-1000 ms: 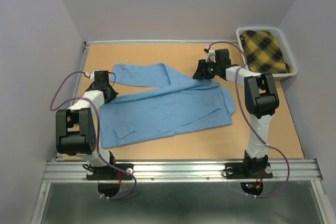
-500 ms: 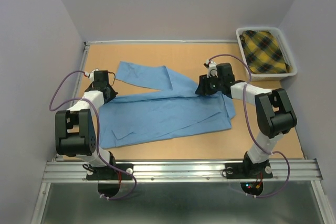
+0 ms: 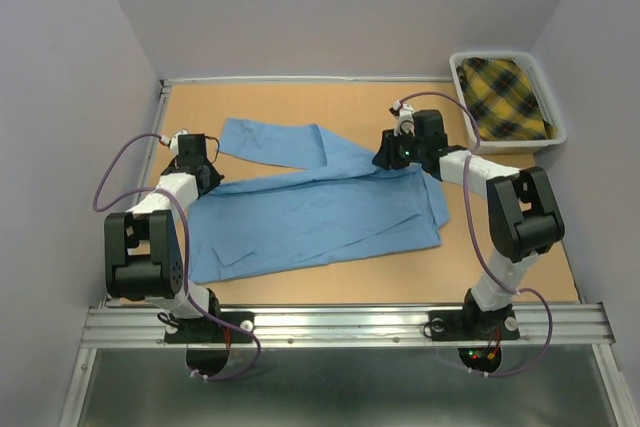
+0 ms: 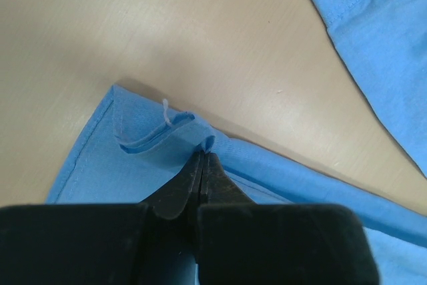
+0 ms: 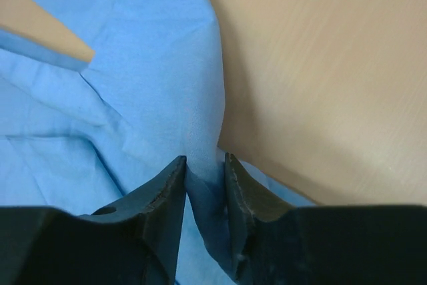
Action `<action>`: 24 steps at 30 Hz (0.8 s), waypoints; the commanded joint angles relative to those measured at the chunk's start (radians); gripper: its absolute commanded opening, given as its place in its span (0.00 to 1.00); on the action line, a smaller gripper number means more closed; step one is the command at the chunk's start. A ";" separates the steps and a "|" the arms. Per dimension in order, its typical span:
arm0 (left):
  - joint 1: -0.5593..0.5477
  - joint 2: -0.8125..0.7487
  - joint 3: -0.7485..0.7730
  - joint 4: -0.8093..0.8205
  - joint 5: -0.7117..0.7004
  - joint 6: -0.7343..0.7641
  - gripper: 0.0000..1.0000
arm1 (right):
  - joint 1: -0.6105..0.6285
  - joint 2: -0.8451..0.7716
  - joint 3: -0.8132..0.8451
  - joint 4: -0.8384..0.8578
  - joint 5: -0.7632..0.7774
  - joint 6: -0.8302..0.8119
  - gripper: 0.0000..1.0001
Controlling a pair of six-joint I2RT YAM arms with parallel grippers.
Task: Fold and stack the long sleeve shirts
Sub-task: Fold the shirt
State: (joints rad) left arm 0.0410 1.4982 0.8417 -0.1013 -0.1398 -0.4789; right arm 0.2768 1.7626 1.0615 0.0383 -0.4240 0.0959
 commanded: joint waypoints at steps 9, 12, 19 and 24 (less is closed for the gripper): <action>-0.001 -0.003 0.068 0.002 -0.015 0.006 0.00 | 0.009 0.092 0.201 -0.002 -0.036 -0.068 0.05; 0.000 0.028 0.092 0.006 -0.024 0.005 0.00 | 0.009 0.116 0.251 -0.003 0.019 -0.145 0.05; 0.002 0.076 0.148 0.000 -0.012 -0.026 0.00 | 0.009 0.192 0.341 -0.005 0.088 -0.284 0.04; 0.002 0.047 0.105 -0.001 -0.058 -0.029 0.00 | 0.009 0.155 0.286 -0.005 0.057 -0.387 0.04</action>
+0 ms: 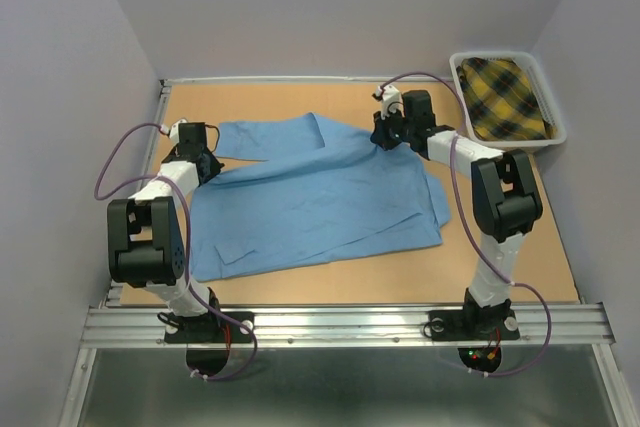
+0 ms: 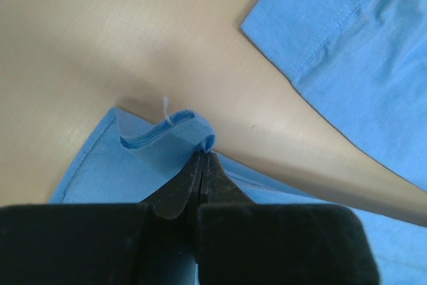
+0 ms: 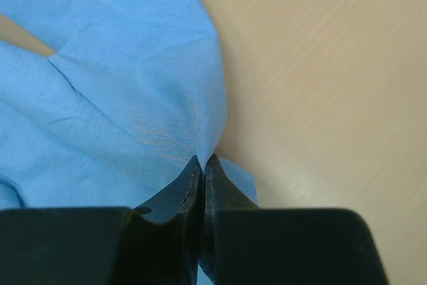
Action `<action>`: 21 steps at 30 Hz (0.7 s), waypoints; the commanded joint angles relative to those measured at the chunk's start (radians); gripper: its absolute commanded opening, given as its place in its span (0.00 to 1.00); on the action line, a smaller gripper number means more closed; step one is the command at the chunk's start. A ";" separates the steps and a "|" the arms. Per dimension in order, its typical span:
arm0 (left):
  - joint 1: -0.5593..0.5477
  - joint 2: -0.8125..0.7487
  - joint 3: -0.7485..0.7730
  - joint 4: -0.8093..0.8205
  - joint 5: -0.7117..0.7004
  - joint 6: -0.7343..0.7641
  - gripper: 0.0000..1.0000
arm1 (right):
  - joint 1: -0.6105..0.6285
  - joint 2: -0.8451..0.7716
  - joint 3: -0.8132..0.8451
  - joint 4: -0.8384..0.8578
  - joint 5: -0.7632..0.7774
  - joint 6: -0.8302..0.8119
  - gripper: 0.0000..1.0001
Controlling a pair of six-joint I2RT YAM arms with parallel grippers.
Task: Fold and stack the long sleeve shirts
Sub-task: Fold the shirt
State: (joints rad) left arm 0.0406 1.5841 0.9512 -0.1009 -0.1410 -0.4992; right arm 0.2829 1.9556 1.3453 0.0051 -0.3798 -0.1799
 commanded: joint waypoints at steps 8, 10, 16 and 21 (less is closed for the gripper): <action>0.002 -0.102 -0.086 -0.006 -0.063 -0.055 0.00 | 0.002 -0.152 -0.171 0.033 0.045 -0.110 0.09; 0.004 -0.122 -0.101 -0.010 -0.075 -0.080 0.00 | 0.002 -0.176 -0.195 0.035 0.055 -0.109 0.11; 0.002 -0.150 -0.149 -0.003 -0.077 -0.113 0.00 | 0.002 -0.231 -0.279 0.064 0.033 -0.073 0.15; 0.004 -0.148 -0.160 -0.013 -0.084 -0.130 0.00 | 0.002 -0.276 -0.340 0.088 0.010 -0.041 0.16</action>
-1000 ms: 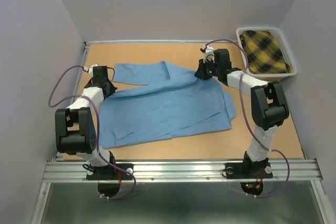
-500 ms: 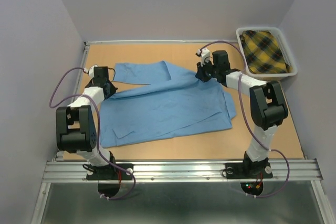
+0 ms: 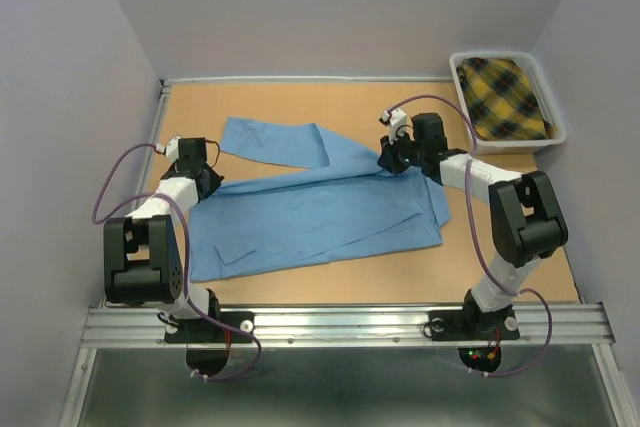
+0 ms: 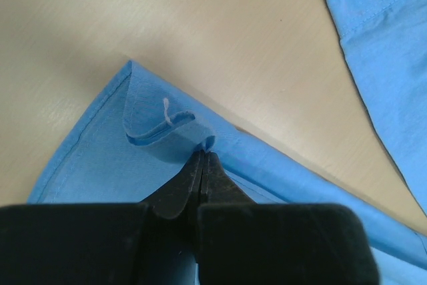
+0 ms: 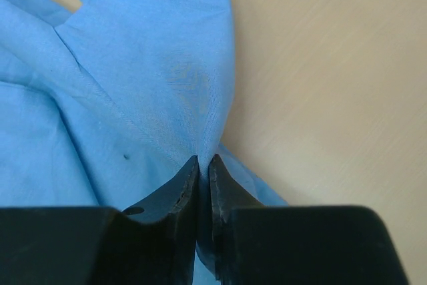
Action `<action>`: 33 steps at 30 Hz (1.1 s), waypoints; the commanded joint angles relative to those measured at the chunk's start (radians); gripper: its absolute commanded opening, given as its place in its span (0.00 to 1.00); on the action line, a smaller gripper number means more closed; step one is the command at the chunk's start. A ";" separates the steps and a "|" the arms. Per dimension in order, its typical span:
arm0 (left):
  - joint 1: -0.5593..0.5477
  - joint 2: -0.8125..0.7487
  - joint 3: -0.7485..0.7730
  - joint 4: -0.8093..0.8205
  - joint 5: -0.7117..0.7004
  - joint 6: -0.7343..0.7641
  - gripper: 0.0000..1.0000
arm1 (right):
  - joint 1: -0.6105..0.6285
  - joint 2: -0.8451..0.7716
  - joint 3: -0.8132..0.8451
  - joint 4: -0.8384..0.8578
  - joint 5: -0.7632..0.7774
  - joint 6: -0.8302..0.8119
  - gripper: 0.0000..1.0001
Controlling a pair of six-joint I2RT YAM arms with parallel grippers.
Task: Fold and stack the long sleeve shirts
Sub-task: Fold the shirt
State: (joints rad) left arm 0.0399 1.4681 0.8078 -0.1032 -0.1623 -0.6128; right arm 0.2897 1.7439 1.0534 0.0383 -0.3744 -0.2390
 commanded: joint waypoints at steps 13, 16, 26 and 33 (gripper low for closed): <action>0.005 -0.121 -0.035 -0.036 -0.013 -0.051 0.57 | -0.004 -0.158 -0.174 0.097 -0.060 0.102 0.23; 0.005 -0.196 -0.025 -0.064 0.007 -0.050 0.88 | -0.004 -0.182 -0.185 0.097 -0.081 0.124 0.24; -0.040 -0.230 0.046 -0.056 0.118 -0.051 0.79 | -0.004 -0.257 -0.211 0.100 -0.080 0.159 0.25; -0.087 -0.118 0.008 0.010 0.142 -0.080 0.75 | -0.004 -0.282 -0.201 0.107 0.024 0.281 0.25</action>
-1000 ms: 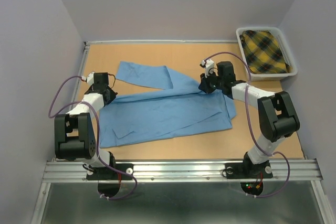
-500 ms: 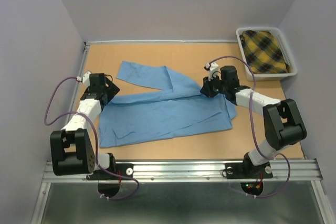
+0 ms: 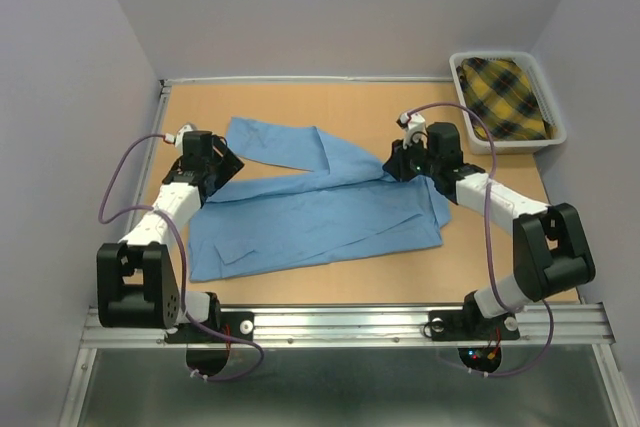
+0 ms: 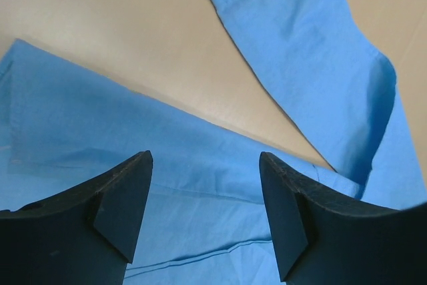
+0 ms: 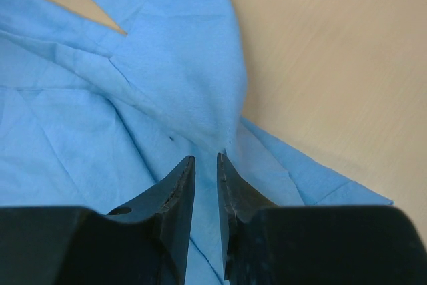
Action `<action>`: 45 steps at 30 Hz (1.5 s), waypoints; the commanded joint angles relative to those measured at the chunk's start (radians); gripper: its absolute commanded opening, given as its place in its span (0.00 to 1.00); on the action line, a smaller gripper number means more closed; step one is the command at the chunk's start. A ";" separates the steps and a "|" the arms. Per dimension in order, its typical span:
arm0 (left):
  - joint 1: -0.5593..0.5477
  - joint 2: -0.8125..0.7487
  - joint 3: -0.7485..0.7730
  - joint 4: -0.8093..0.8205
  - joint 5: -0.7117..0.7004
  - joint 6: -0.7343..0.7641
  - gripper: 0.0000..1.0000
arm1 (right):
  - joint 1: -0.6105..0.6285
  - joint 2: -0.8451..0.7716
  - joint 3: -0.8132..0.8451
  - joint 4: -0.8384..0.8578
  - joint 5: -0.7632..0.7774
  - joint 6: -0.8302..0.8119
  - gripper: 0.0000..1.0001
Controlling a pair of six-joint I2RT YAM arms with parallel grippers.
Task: Fold and stack the long sleeve shirts
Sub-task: Fold the shirt
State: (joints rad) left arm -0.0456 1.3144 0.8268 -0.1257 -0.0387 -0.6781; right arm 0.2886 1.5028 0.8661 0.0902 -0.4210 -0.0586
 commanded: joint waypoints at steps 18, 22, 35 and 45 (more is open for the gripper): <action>-0.005 0.075 -0.132 0.115 0.025 -0.017 0.73 | -0.121 -0.151 -0.076 -0.118 0.378 0.764 0.46; -0.004 0.078 -0.155 0.120 0.025 -0.023 0.73 | -0.190 -0.110 -0.095 -0.116 0.311 0.803 0.46; -0.005 0.106 -0.164 0.150 0.022 -0.025 0.73 | -0.220 0.040 -0.082 0.002 0.177 0.819 0.42; -0.004 0.120 -0.164 0.147 0.011 -0.028 0.73 | -0.227 0.126 -0.049 0.080 0.156 0.847 0.34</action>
State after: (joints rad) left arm -0.0505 1.4261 0.6781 0.0109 -0.0113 -0.7048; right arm 0.0715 1.6115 0.7902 0.0769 -0.2447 0.7681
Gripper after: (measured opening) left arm 0.730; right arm 0.368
